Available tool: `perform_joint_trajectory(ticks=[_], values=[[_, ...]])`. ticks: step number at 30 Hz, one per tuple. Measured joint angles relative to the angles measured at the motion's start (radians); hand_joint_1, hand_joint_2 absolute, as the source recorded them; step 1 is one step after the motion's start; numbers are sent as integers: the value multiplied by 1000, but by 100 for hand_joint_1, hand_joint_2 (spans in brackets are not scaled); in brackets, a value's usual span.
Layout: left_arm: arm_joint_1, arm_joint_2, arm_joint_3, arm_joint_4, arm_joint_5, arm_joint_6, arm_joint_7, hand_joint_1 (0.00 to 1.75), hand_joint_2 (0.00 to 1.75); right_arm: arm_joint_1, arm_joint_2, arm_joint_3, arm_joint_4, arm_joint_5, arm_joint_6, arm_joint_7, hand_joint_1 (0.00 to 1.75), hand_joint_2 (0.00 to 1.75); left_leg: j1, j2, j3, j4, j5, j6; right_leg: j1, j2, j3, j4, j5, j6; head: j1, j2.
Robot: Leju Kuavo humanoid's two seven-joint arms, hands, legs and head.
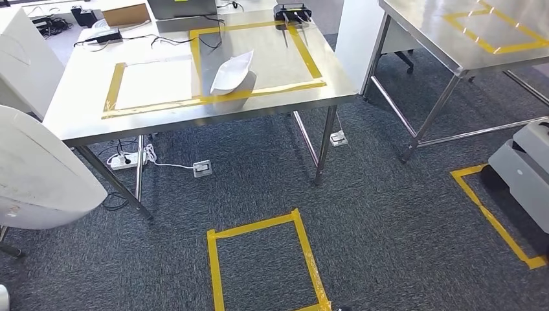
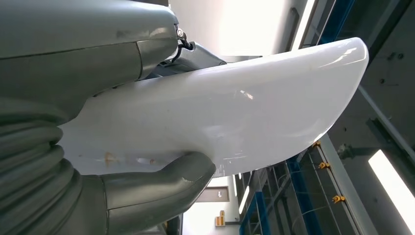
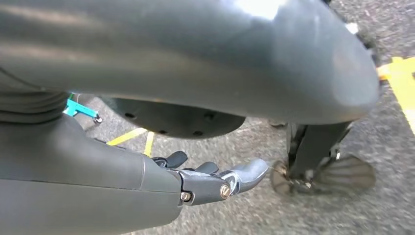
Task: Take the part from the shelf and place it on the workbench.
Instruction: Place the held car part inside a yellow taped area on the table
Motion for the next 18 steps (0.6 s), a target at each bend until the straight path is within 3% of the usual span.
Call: perform_joint_trajectory(ticks=[1,3,5,6,8,10,12,13,14,16,17,18], values=[[-1,0,-2,1,0,-1,-1,175,175,0,0,0,0,0,0,0,0,0,0,-1,-2,4,-9,-8,1,2,10,-22,-10,-7,0,0],[-2,0,-7,4,-1,-2,-4,175,175,3,0,0,0,-1,0,0,0,0,-2,-3,7,12,-16,-23,4,1,17,-21,-33,-34,0,0],[-2,0,-11,6,-1,-3,-7,175,175,8,0,-1,0,-2,0,0,0,0,0,4,9,44,-12,-32,4,-2,42,-23,-28,-56,-1,0],[-3,0,-12,7,-1,-4,-7,175,175,8,0,-1,0,-2,0,0,0,0,0,12,-10,78,-10,-34,5,-4,58,-23,-35,-64,-3,0],[-5,0,-14,9,-1,-6,-8,175,175,8,0,-2,0,-2,0,-1,0,0,-4,28,-87,186,-17,-32,8,-7,88,-27,-53,-74,-7,0],[-4,0,-15,12,-1,-8,-8,175,175,10,0,-3,0,-3,0,-1,0,0,-10,30,-175,268,-64,-27,13,-8,118,-31,-77,-77,-8,0],[-2,0,-15,16,-2,-8,-8,175,175,12,0,-5,0,-4,0,-1,0,0,-17,30,-220,255,-104,-15,17,-8,157,-35,-106,-78,-8,0],[-2,0,-16,18,-2,-8,-8,175,175,13,0,-6,0,-4,0,-1,0,0,-23,30,-226,212,-91,-6,19,-8,179,-38,-122,-78,-8,0],[-2,0,-16,19,-2,-8,-8,175,175,15,0,-6,0,-4,0,-1,0,0,-29,32,-226,156,-40,6,20,-8,199,-42,-139,-78,-8,0],[1,1,-17,22,-3,-8,-9,175,175,16,2,-7,1,-4,-1,-2,0,0,-44,32,-215,67,99,24,23,-9,240,-57,-172,-71,-8,0],[3,1,-18,22,-5,-8,-10,175,175,15,3,-7,1,-4,-1,-1,0,0,-48,31,-206,48,143,29,24,-9,262,-69,-183,-66,-9,0],[3,2,-19,21,-6,-8,-11,175,175,13,4,-7,1,-4,-1,-2,0,0,-49,29,-193,43,151,32,26,-9,281,-76,-183,-59,-10,0]])
